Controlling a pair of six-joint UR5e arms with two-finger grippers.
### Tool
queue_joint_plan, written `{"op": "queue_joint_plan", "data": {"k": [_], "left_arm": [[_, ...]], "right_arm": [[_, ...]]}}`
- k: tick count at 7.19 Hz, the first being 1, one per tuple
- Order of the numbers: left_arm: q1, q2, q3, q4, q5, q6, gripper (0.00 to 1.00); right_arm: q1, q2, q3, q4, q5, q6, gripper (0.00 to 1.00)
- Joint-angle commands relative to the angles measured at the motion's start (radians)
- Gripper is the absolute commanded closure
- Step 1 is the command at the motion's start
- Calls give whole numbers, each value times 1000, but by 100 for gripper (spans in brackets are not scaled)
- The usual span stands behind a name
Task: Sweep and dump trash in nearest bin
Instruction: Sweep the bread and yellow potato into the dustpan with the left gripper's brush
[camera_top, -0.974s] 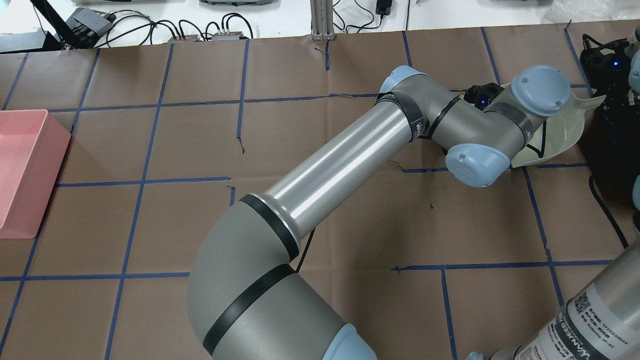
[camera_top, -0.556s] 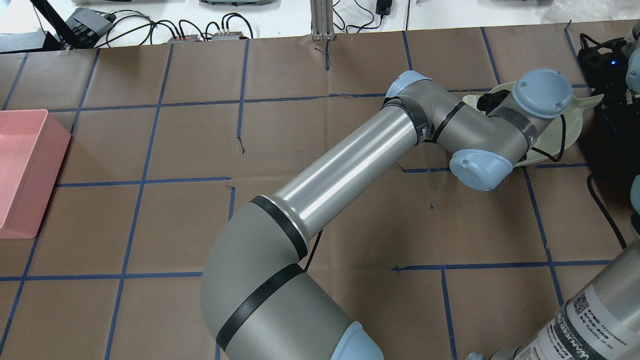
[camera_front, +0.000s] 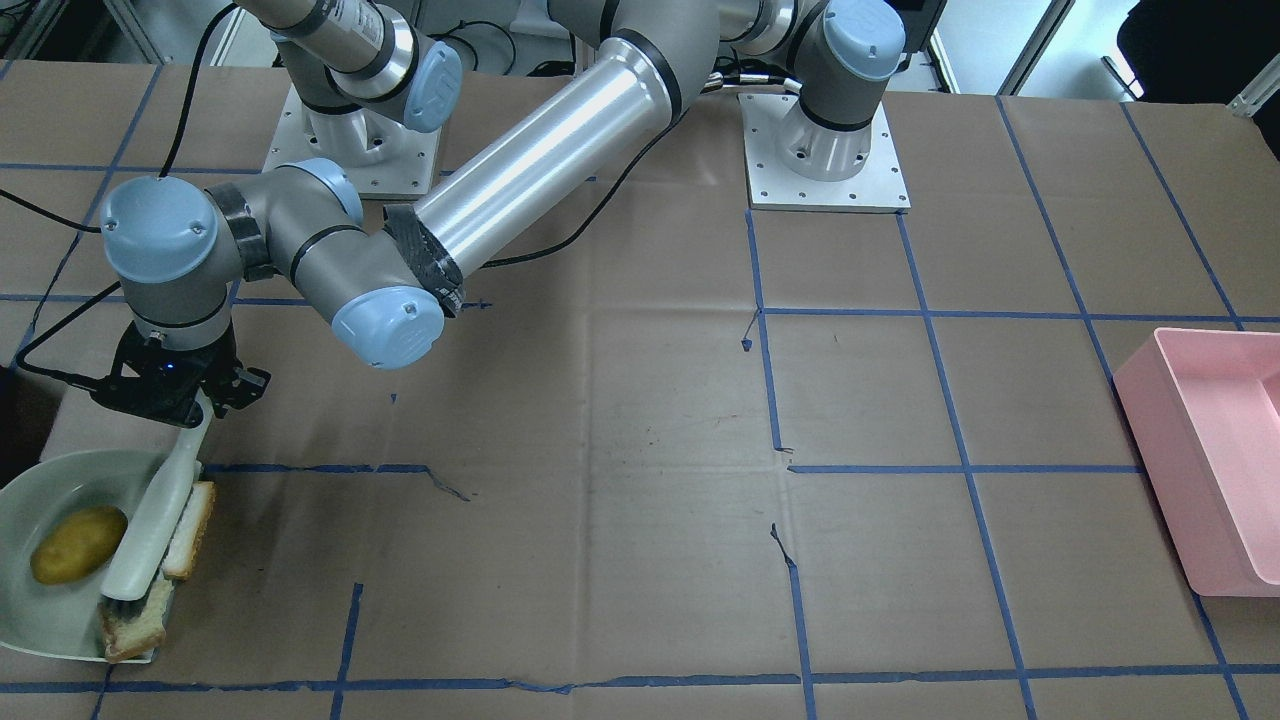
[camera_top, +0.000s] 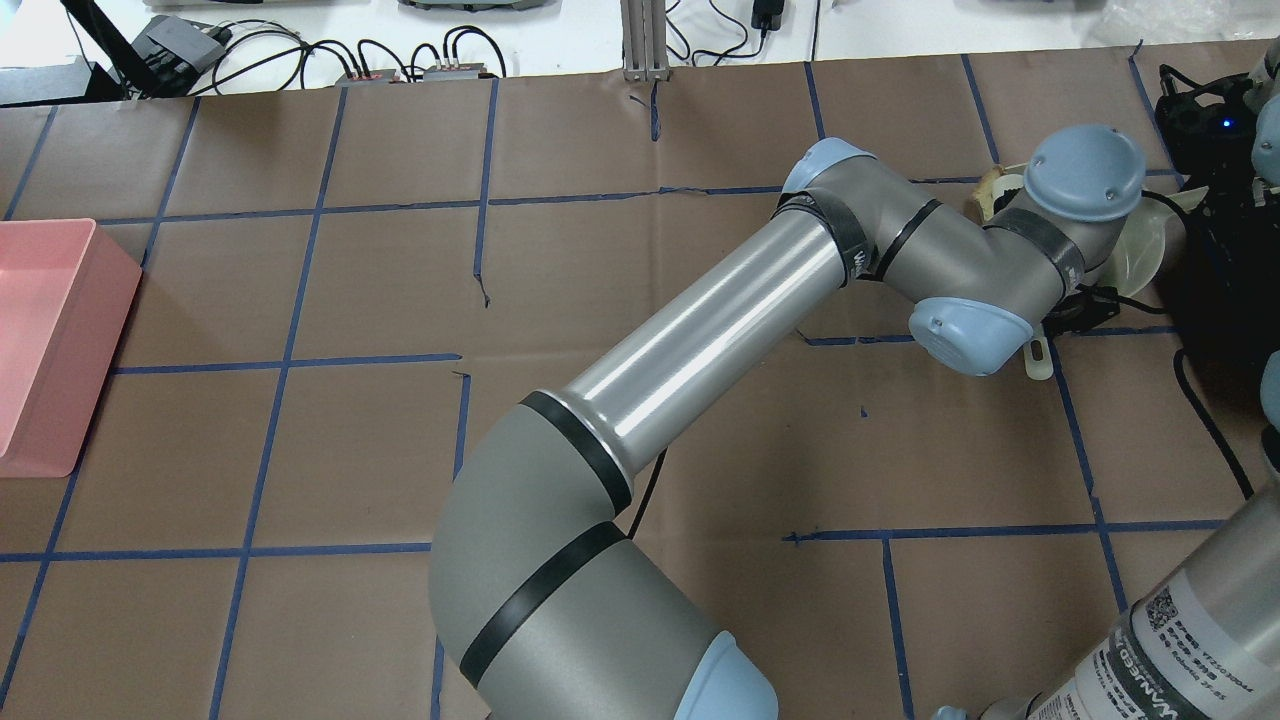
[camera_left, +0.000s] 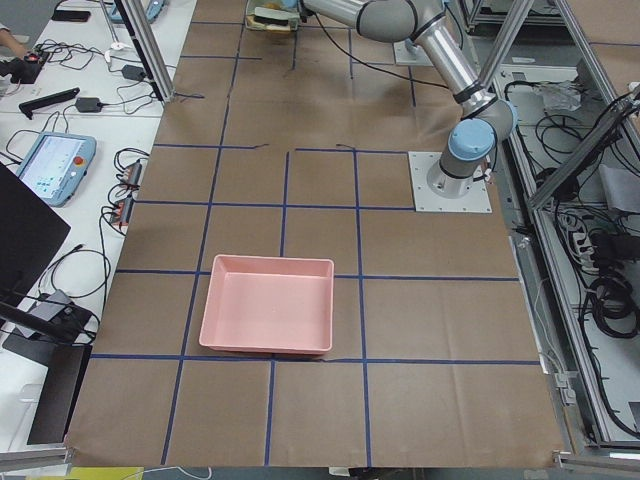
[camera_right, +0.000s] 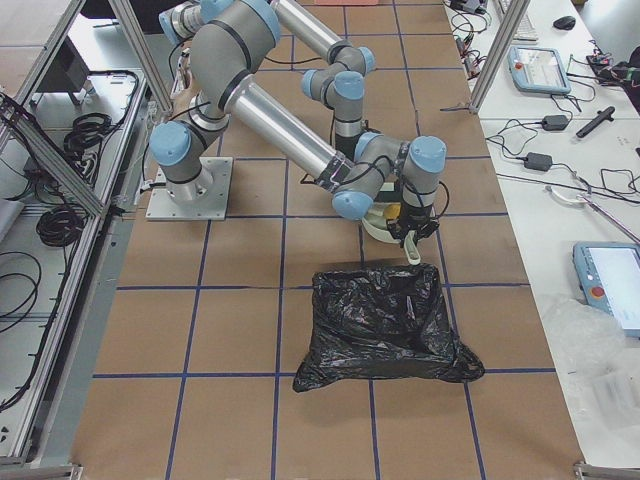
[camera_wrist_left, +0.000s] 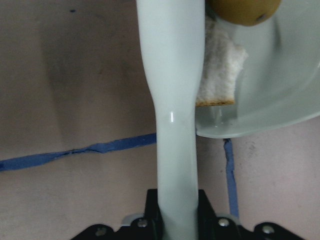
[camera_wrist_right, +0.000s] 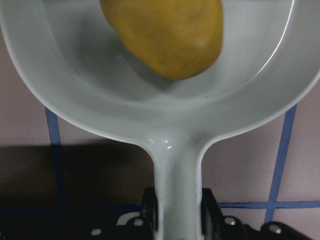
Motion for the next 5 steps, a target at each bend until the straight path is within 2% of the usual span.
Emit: {"op": "queue_joint_plan", "data": {"k": [1,3,5], "left_arm": [[-5,-9,22,41,-106,-3,100],[-11,16,7,18,-83,-16,100],[-2,127,-98,-98,87,-9,100]], "right_arm": [[0,-2,0,1,0,0,100],[0,0,0,1,0,0,100],[0,0,0,4,0,0,100]]}}
